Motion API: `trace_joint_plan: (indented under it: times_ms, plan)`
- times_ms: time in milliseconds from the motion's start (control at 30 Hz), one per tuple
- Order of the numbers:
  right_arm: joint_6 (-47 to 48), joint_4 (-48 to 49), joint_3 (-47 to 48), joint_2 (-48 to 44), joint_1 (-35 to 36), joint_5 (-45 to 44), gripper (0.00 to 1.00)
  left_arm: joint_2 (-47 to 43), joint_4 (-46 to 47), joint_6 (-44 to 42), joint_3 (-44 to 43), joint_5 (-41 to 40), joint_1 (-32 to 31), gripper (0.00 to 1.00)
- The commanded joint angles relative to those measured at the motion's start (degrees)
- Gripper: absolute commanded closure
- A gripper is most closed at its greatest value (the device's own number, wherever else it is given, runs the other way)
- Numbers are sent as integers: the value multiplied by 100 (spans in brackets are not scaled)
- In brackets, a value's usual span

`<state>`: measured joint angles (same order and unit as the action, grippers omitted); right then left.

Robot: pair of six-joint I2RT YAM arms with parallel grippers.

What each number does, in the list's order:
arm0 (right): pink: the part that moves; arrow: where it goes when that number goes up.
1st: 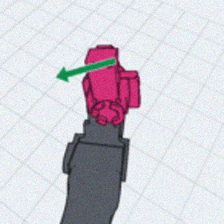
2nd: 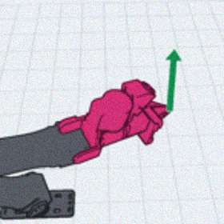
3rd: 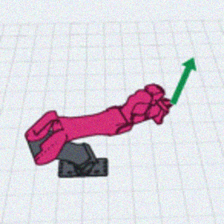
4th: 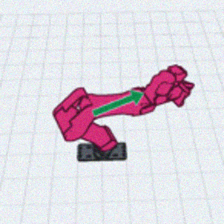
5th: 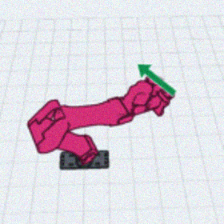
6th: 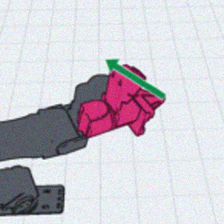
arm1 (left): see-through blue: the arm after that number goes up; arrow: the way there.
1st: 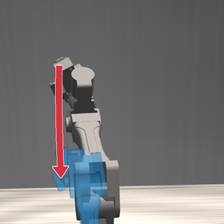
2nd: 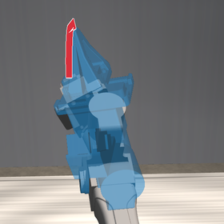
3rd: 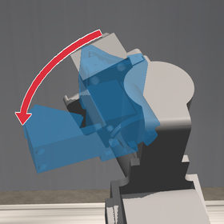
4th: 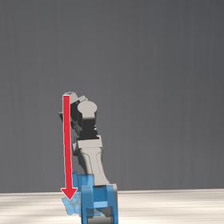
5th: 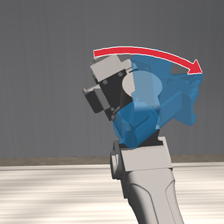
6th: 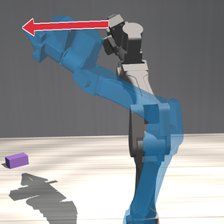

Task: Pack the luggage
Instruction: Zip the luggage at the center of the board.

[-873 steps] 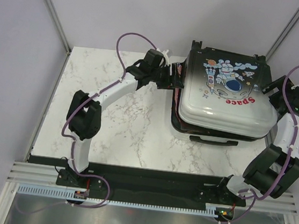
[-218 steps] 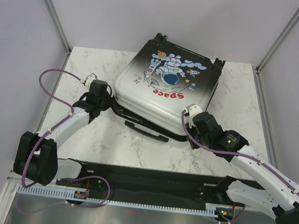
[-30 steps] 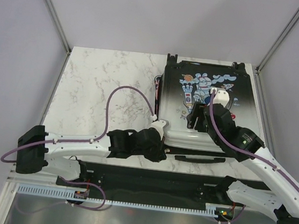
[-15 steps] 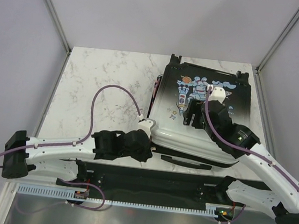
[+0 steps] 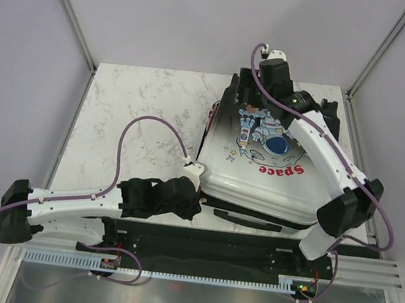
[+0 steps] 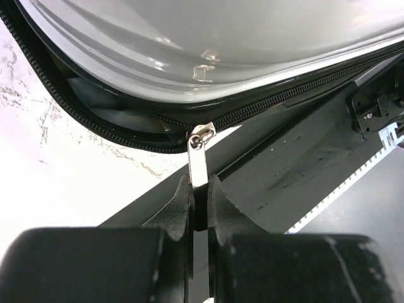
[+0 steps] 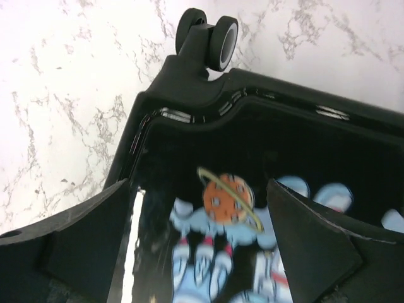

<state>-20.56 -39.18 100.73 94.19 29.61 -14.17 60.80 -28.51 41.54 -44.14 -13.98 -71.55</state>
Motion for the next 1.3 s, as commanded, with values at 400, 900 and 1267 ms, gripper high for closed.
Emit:
trace_joint_plan:
  times_ms: [400,900,1267]
  plan:
    - [-291,192,3655,3474,-262,222,10,-349,250,-357,72,-263,-61,98]
    - [596,165,4051,3905,-236,345,13,968,1120,-1806,-805,826,-210,98]
    - [1265,-73,4060,3887,-166,477,15,1962,1182,-2123,-1553,1064,-1019,98]
